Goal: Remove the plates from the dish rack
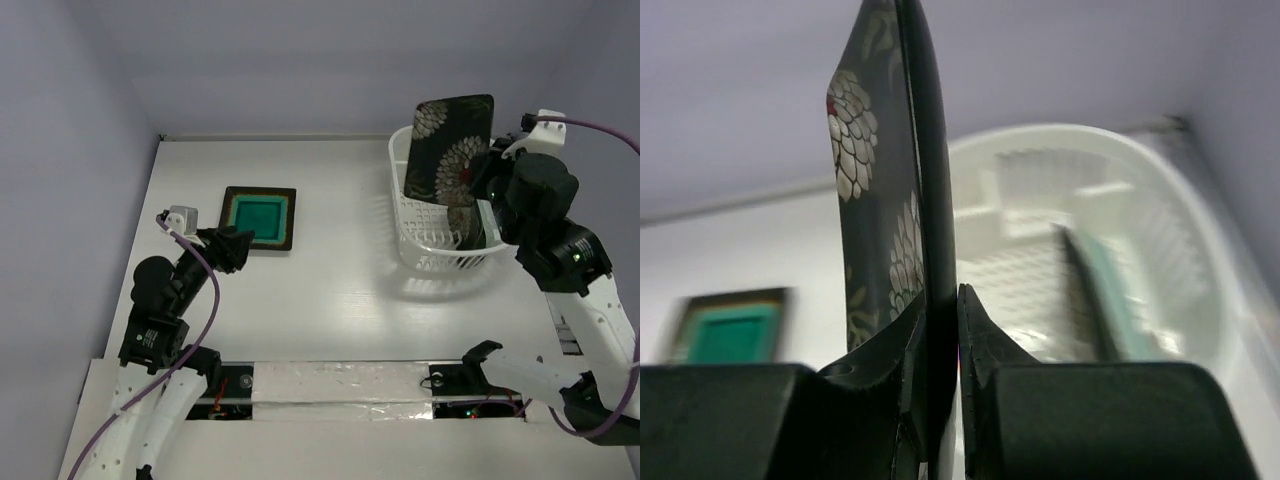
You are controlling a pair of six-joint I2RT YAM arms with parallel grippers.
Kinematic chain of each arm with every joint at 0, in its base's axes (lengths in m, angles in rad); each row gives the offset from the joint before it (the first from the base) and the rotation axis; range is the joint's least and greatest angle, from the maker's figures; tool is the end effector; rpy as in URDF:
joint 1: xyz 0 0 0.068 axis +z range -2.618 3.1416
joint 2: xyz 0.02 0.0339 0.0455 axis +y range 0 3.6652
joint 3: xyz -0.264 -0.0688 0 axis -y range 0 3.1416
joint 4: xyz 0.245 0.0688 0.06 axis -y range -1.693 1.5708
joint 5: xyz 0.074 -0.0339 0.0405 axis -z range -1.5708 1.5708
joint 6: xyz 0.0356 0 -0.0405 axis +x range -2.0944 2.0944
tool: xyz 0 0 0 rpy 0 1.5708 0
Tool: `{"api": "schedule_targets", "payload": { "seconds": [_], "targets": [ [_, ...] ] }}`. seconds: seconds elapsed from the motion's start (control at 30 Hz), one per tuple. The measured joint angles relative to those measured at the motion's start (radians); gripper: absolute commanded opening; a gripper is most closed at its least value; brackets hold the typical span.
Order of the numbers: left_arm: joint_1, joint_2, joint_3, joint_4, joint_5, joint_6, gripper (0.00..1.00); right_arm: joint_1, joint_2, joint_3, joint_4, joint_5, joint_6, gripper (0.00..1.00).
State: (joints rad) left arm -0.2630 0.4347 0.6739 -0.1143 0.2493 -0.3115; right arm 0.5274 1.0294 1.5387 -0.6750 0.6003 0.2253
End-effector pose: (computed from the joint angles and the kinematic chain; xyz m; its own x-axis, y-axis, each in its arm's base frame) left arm 0.1059 -0.0376 0.3545 -0.0352 -0.2981 -0.9539 0.5017 0.8202 -0.2748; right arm 0.1575 0.0685 0.4945 -0.1242 0.1410 -0.9822 0.0963 0.9869 0.1295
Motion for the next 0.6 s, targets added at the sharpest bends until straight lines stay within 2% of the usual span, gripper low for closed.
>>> {"api": "schedule_targets", "payload": {
  "seconds": [0.1, 0.17, 0.37, 0.6],
  "targets": [
    [0.001, 0.001, 0.0, -0.002, -0.014, 0.0, 0.45, 0.061, -0.014, -0.088, 0.15, -0.087, 0.08, 0.0],
    [0.001, 0.001, 0.0, -0.005, -0.027, 0.0, 0.45, 0.105, 0.044, -0.124, 0.239, -0.151, 0.137, 0.0],
    [0.003, 0.0, 0.0, -0.011, -0.059, 0.0, 0.46, 0.176, 0.406, -0.144, 0.52, -0.342, 0.333, 0.0],
    [0.005, 0.001, 0.0, -0.011, -0.069, 0.0, 0.46, 0.23, 0.713, -0.147, 0.655, -0.458, 0.541, 0.0]
  ]
}}
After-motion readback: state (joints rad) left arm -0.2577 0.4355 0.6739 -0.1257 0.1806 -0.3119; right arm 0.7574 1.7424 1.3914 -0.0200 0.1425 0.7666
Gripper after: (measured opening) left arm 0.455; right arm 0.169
